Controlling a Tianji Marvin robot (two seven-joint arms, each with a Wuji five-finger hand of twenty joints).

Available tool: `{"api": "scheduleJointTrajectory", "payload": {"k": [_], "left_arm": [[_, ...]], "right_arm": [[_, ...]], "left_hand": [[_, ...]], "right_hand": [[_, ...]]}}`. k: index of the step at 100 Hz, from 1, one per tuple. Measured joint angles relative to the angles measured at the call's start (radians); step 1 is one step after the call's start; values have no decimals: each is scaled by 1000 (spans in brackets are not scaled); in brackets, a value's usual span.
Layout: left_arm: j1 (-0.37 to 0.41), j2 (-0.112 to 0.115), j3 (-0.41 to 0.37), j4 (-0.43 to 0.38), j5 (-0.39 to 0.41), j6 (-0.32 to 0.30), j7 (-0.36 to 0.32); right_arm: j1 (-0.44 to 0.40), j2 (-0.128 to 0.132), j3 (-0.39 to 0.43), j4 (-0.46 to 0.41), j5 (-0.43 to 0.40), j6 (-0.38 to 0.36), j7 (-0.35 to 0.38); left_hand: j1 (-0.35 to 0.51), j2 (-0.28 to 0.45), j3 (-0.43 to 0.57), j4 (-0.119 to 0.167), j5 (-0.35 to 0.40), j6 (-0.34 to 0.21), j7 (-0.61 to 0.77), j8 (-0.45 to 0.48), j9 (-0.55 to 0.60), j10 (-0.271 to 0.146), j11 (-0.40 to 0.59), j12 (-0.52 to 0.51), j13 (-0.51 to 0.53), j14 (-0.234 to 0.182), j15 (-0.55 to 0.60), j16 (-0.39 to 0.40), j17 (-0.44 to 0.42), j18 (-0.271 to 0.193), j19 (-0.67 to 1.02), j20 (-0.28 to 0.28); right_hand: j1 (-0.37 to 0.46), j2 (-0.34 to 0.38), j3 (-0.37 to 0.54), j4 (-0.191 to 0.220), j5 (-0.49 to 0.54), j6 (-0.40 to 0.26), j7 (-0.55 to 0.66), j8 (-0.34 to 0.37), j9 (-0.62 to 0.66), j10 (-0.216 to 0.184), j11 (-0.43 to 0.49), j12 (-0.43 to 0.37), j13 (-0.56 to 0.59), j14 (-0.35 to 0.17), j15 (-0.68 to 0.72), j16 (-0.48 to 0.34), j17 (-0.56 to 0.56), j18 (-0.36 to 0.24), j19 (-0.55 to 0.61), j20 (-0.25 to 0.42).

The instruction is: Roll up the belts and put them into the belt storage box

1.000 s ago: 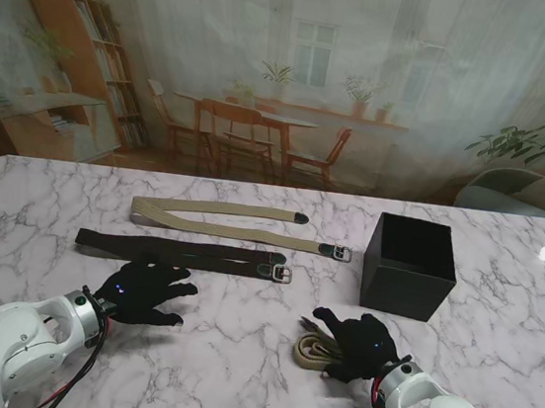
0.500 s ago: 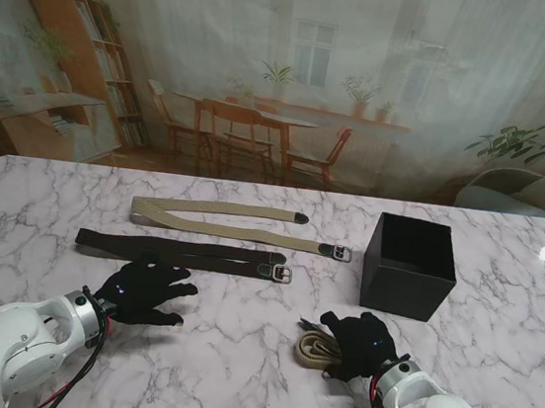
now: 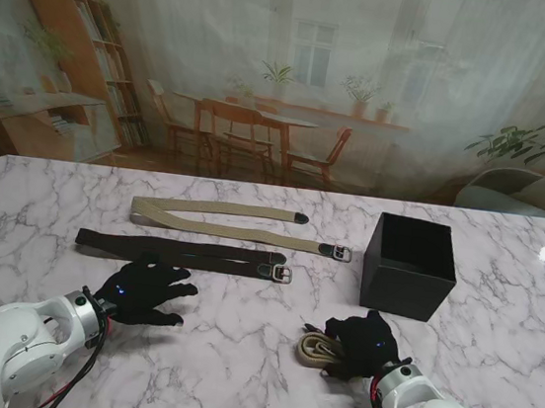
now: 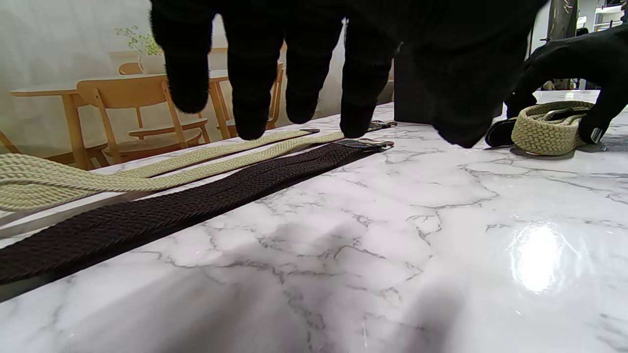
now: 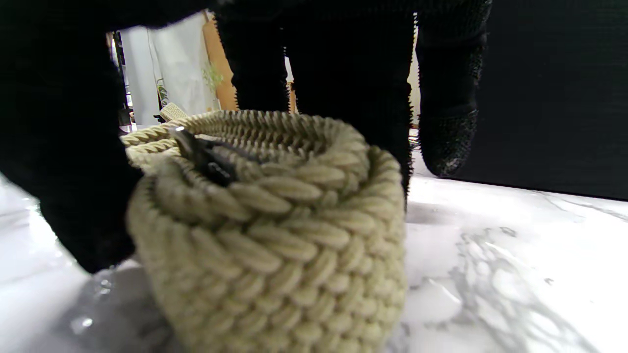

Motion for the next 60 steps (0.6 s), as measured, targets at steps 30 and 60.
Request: {"api": "scheduleJointTrajectory", "payload": {"k": [30,60], "left_arm": [[-2,0,4,1,-3,0,0],[-3,0,4,2,-4,0,-1]], "right_arm": [[-17,-1,15,-24,-4,3,33],[-11,7,9,-23,-34,-11,59]], "left_hand": [[0,0,0,0,0,0,0,0,0,0,0,0,0,0,0,0,0,0,0,0],[0,0,0,0,0,0,0,0,0,0,0,0,0,0,0,0,0,0,-1,0]], "right_hand": [[0,30,1,1,9,-51,-8,1,-334,-64,-315,-270,-276,-31,-152,-120,-111,60,-35,58],[-27,125,6,118,-91,-25,-309,107,-413,-52,-390,-380,-301,-34,-221,-155,-122,53,-58,68]]}}
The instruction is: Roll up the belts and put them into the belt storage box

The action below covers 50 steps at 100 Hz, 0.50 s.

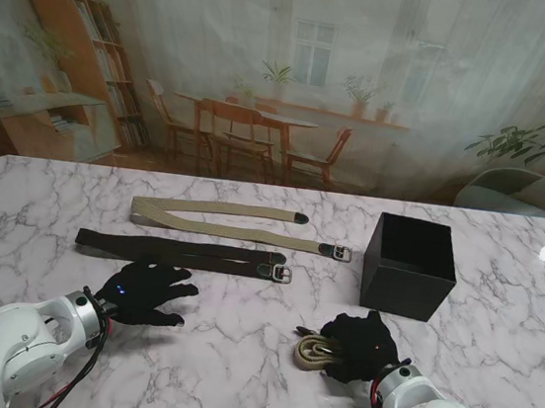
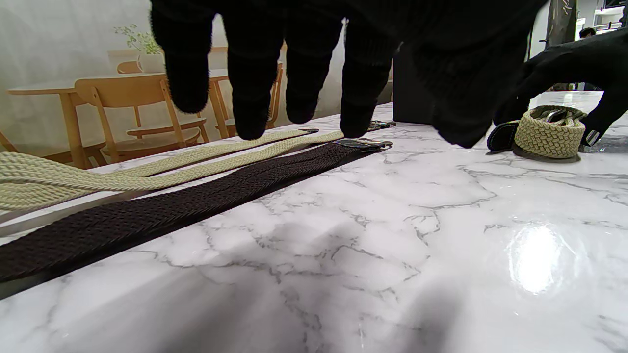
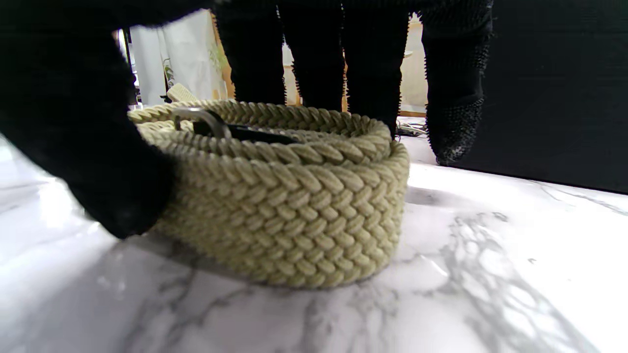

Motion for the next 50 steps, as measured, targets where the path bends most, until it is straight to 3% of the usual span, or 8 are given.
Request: {"api": "scheduleJointTrajectory", "payload": {"k": [22,31,41,50], "left_arm": [[0,0,0,0,0,1,0],[0,0,0,0,0,1,0],[0,0,0,1,0,1,0],[0,0,0,1,0,1,0]], "right_arm": [[4,5,-3,-9,-19,11,29],[6,5,-9,-6,-19,22,15],[13,5,-16,3,-18,29,-7],[21,5,-26,13,-18,36,-22]], "left_hand": [[0,0,0,0,0,0,0,0,0,0,0,0,0,0,0,0,0,0,-10,0],[0,0,0,0,0,0,0,0,0,0,0,0,0,0,0,0,0,0,-10,0],[0,0,0,0,0,0,0,0,0,0,0,0,0,0,0,0,0,0,-10,0],[0,0,0,0,0,0,0,0,0,0,0,0,0,0,0,0,0,0,-10,0]], "right_hand": [[2,4,2,12,-31,12,-21,1,-13,9,-7,-3,-29,-18,-13,1,23,-36,14,9],[12,-1,60,12,-6,12,24,24,104,-18,21,2,49,-20,-32,-11,122,-81,100,45],[42,-34,68,-78,28,12,137,-45,234,-43,54,38,172,-19,46,48,245,-140,226,101],[42,-58,64,-110,42,12,218,-92,312,-48,55,72,243,-19,54,75,317,-163,293,113]]}}
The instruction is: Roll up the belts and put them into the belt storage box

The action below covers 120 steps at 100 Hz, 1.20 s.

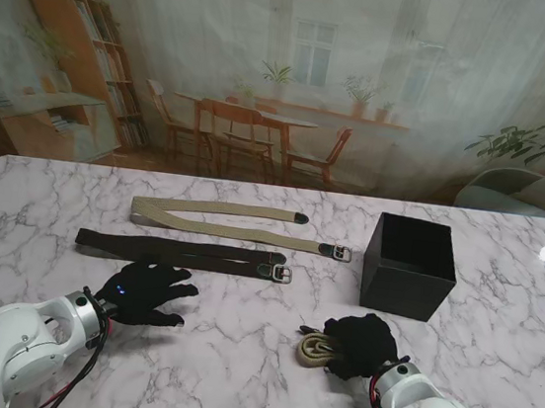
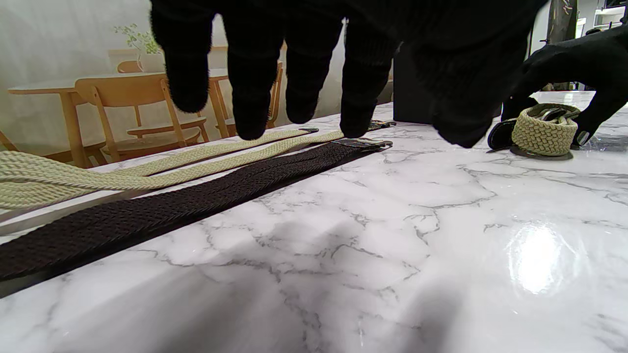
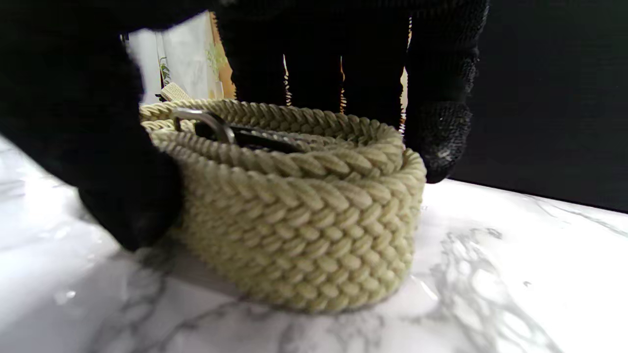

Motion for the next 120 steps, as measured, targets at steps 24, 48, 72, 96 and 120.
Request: {"api": "scheduleJointTrajectory", "payload": {"k": [24,48,72,96,120], "left_arm": [[1,0,-1,0,0,0,0],[0,0,-1,1,0,0,3],[-2,0,-2,4,1,-1,11],[1,-2,-7,5,4,8,25],[7,-5,-19,3,5,24,42]], "right_arm": [[15,-4,-13,26,24,0,-39],[-10,-12,33,16,5,-39,-58],[-67,-13,115,-78,-28,-84,-48],[-118,-21,237,-175,-98,-131,-113],[-134,-26,371,-253,-144,-178,-157]], "left_hand": [[0,0,0,0,0,0,0,0,0,0,0,0,0,0,0,0,0,0,0,0],[0,0,0,0,0,0,0,0,0,0,0,0,0,0,0,0,0,0,0,0],[0,0,0,0,0,0,0,0,0,0,0,0,0,0,0,0,0,0,0,0],[0,0,0,0,0,0,0,0,0,0,0,0,0,0,0,0,0,0,0,0],[0,0,0,0,18,0,18,8,7,0,0,0,0,0,0,0,0,0,0,0]], "right_hand": [[-1,-67,-48,-30,103,2,90,-77,189,11,-3,25,194,6,24,13,182,-14,107,4],[-2,-113,-58,-32,172,14,90,-103,254,30,-5,40,259,18,50,46,269,-13,112,-11],[-2,-130,-58,-36,193,26,90,-105,276,40,-5,65,267,26,96,68,293,-2,112,-19],[-2,-130,-58,-36,193,27,90,-105,276,41,-5,73,267,26,97,69,294,-1,112,-19],[-2,-130,-58,-36,193,27,90,-105,276,42,-5,76,267,27,97,76,294,-1,111,-19]]}}
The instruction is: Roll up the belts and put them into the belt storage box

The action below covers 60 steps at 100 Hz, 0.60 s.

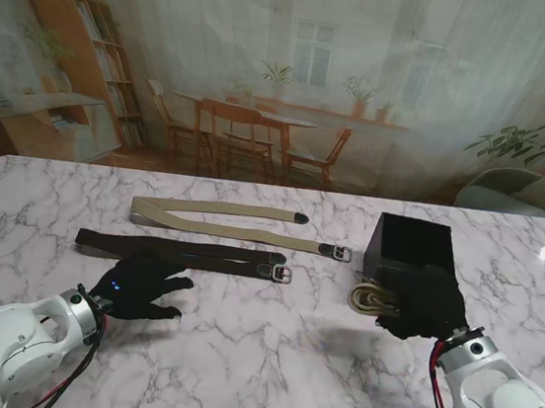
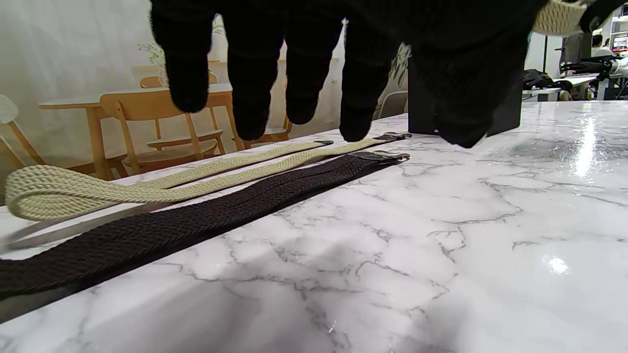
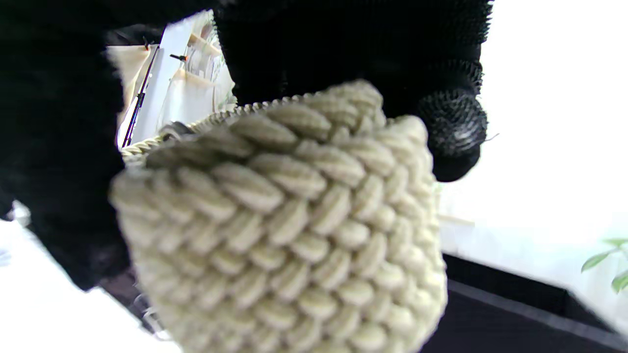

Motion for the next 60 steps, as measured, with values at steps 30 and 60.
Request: {"api": "scheduleJointTrajectory", "payload": {"k": [30,60], "left_arm": [[-12,0,7,-1,-5,0,1],[-5,-2,-7,-6,-3,-2,2]], "right_arm": [[189,15,33,56,-44,-47,40],[359,55,19,183,-140,-74,102]], "left_hand": [[0,0,0,0,26,0,7,2,9,0,3,0,0,0,0,0,0,0,0,0],[0,0,0,0,26,0,7,2,9,0,3,0,0,0,0,0,0,0,0,0]], "right_hand": [[0,-1,0,0,8,0,0,0,1,0,0,9,0,0,0,1,0,0,-3,0],[0,-1,0,0,8,0,0,0,1,0,-2,12,0,0,1,1,-2,0,-11,0]]}}
